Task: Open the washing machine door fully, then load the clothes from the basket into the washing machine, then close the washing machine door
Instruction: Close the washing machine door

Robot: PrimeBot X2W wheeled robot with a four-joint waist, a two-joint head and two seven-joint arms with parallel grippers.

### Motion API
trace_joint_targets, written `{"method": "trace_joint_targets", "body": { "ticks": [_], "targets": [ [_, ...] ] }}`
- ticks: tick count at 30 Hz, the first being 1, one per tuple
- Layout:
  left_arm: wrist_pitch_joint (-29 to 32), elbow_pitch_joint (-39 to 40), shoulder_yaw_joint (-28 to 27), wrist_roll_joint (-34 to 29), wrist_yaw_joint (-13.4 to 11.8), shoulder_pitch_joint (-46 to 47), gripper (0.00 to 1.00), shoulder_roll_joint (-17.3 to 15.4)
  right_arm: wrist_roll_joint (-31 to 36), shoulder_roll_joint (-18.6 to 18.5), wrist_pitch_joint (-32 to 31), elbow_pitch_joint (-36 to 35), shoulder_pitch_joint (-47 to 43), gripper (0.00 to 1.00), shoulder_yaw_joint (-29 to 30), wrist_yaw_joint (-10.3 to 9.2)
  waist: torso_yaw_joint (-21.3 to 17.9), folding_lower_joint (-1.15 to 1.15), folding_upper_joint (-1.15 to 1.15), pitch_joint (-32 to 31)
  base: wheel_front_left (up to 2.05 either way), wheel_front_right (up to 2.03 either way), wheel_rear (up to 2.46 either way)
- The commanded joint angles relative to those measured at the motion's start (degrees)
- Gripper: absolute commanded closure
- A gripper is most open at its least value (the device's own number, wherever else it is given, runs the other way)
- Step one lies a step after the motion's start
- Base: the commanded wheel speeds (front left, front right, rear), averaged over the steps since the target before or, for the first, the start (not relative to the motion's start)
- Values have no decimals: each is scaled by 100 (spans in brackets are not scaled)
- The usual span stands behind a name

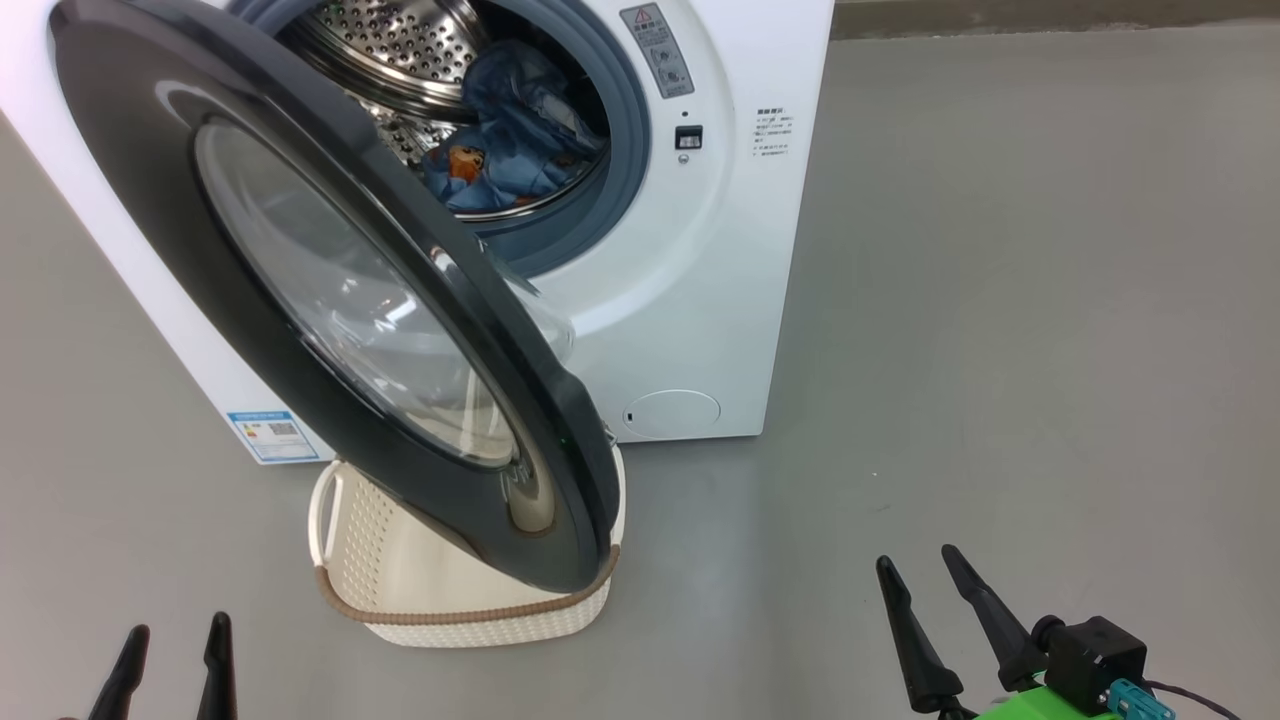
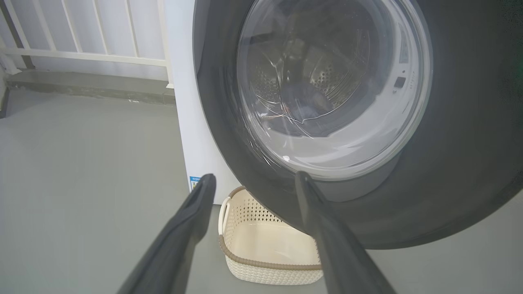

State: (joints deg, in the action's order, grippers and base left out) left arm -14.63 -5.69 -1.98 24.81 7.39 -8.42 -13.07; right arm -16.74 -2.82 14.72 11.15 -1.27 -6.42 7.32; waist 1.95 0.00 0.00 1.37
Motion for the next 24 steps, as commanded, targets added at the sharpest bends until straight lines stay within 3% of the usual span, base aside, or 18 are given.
{"method": "trace_joint_targets", "body": {
  "ticks": [1, 10, 11, 12, 13, 19, 24],
  "targets": [
    [-37, 102, -231, -79, 10, 119, 0, -99, 53, -6, 28, -123, 116, 0, -149, 17, 3, 0, 0, -10, 0, 0, 0],
    [-37, 100, -221, -73, 10, 73, 0, -70, 60, -6, 28, -111, 102, 0, -148, 17, 22, 0, 0, -56, 0, 0, 0],
    [-37, 100, -221, -75, 10, 66, 0, -65, 59, -6, 28, -108, 100, 5, -150, 17, 22, 0, 0, -66, 0, 0, 0],
    [-37, 99, -223, -74, 10, 58, 0, -58, 58, -6, 28, -106, 94, 62, -155, 17, 21, 0, 0, -77, 0, 0, 0],
    [-37, 97, -227, -75, 10, 47, 0, -51, 61, -6, 28, -101, 87, 100, -159, 17, 18, 0, 0, -87, 0, 0, 0],
    [-37, 84, -193, -88, 10, 31, 0, -6, 35, -6, 28, -222, 108, 100, -86, 17, 16, 0, 0, -123, 0, 0, 0],
    [-37, 86, -179, -72, 10, 39, 0, 11, -144, -6, 28, -807, 183, 100, 77, 17, 18, 0, 0, -130, 0, 0, 0]
  ]
}}
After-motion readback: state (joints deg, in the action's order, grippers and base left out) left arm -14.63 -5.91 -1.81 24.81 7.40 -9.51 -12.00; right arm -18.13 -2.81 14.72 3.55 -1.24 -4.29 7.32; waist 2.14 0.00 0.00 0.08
